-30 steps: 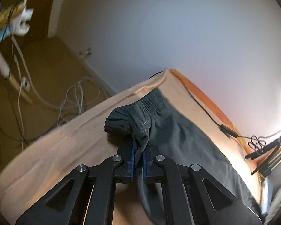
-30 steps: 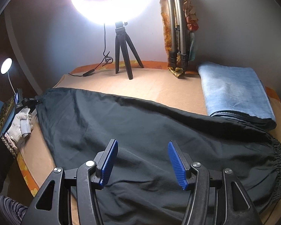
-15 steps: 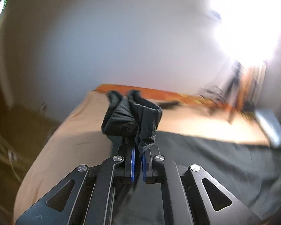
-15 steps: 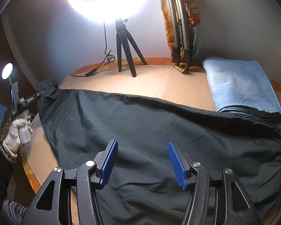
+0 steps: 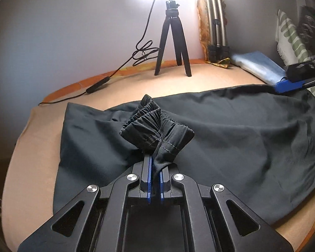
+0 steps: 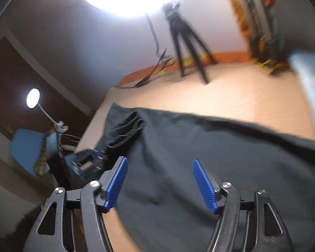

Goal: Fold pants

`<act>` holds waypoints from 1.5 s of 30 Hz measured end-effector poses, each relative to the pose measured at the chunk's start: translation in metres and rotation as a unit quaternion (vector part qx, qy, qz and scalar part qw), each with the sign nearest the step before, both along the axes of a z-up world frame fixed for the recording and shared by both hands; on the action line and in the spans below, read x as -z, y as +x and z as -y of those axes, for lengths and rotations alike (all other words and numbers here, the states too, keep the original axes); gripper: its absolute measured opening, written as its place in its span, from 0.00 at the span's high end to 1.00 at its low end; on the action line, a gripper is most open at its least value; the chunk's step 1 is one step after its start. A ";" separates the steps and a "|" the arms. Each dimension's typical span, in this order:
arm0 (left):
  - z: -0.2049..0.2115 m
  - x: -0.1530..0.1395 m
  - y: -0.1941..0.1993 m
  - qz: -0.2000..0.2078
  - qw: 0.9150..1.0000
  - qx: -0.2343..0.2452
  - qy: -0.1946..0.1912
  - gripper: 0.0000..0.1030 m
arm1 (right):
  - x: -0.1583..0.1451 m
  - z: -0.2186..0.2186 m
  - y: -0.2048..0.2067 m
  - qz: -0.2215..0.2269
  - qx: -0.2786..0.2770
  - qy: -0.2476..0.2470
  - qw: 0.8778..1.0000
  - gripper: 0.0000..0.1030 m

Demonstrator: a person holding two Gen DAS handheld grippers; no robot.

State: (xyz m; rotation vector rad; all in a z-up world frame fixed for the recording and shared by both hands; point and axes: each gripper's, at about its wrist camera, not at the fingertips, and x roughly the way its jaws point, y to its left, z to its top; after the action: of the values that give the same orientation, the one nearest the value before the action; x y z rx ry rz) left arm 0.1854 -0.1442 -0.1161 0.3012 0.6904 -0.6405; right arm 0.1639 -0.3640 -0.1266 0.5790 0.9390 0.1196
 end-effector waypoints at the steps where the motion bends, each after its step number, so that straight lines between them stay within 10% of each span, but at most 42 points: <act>1: -0.003 -0.003 -0.001 0.003 1.000 -0.003 -0.008 0.96 | 0.007 -0.004 0.008 -0.006 -0.001 0.016 1.000 0.31; 19: 0.015 -0.008 -0.029 0.034 0.999 0.037 0.006 0.96 | 0.090 -0.048 0.113 -0.063 0.056 0.267 0.960 0.26; 29: 0.033 0.005 -0.058 0.044 0.989 0.117 0.074 0.87 | 0.093 -0.063 0.128 -0.117 0.030 0.184 0.976 0.35; 33: 0.025 -0.002 -0.064 0.028 0.990 0.127 0.059 0.72 | 0.094 -0.062 0.128 -0.126 0.023 0.163 0.978 0.54; 39: -0.011 -0.021 -0.056 0.004 0.996 0.082 0.022 0.55 | 0.082 -0.055 0.113 -0.097 0.009 0.140 0.985 0.80; 45: -0.053 -0.024 -0.028 -0.011 1.000 -0.004 0.016 0.55 | 0.064 -0.050 0.098 -0.060 0.020 0.114 0.991 0.84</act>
State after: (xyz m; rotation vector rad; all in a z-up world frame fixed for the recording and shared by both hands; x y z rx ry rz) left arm 0.1579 -0.0912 -0.0918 0.3211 0.7225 -0.6269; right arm 0.2619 -0.3143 -0.1903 0.8234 1.0378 0.1598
